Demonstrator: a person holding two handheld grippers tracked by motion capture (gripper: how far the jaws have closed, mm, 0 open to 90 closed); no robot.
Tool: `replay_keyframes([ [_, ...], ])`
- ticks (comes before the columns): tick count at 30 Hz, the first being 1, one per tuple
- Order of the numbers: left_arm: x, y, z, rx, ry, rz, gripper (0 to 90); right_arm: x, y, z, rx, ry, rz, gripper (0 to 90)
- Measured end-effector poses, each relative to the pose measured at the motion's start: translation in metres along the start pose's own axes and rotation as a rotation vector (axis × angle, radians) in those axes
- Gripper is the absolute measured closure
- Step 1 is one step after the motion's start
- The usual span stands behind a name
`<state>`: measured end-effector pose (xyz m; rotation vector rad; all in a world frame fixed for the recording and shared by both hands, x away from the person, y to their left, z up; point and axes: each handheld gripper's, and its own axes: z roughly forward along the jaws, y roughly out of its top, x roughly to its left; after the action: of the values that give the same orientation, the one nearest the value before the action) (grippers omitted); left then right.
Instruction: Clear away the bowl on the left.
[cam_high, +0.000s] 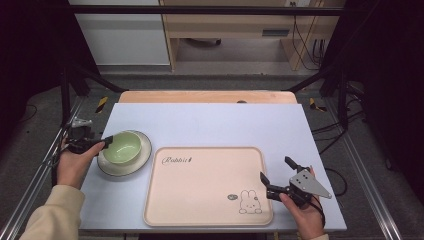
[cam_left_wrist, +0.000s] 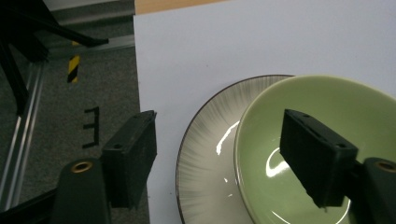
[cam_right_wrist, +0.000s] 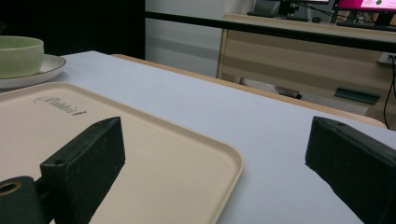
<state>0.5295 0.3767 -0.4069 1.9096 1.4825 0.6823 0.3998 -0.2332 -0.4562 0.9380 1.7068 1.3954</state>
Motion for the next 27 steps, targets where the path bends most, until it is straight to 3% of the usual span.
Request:
replay_keyframes([
  [6, 0.001, -0.01, 0.011, 0.043, -0.044, -0.065, 46.2, -0.001, 0.0, -0.001, 0.001, -0.001, 0.006, 4.8],
  [16, -0.003, -0.012, 0.016, 0.101, -0.052, -0.086, 62.1, 0.0, 0.0, 0.0, 0.003, 0.005, 0.003, 4.8],
  [23, -0.005, -0.013, 0.021, 0.135, -0.055, -0.113, 68.2, -0.001, 0.0, 0.0, 0.005, 0.008, 0.006, 4.9],
  [27, -0.006, -0.013, 0.023, 0.157, -0.062, -0.11, 73.1, -0.001, 0.0, 0.0, 0.004, 0.016, 0.01, 4.8],
])
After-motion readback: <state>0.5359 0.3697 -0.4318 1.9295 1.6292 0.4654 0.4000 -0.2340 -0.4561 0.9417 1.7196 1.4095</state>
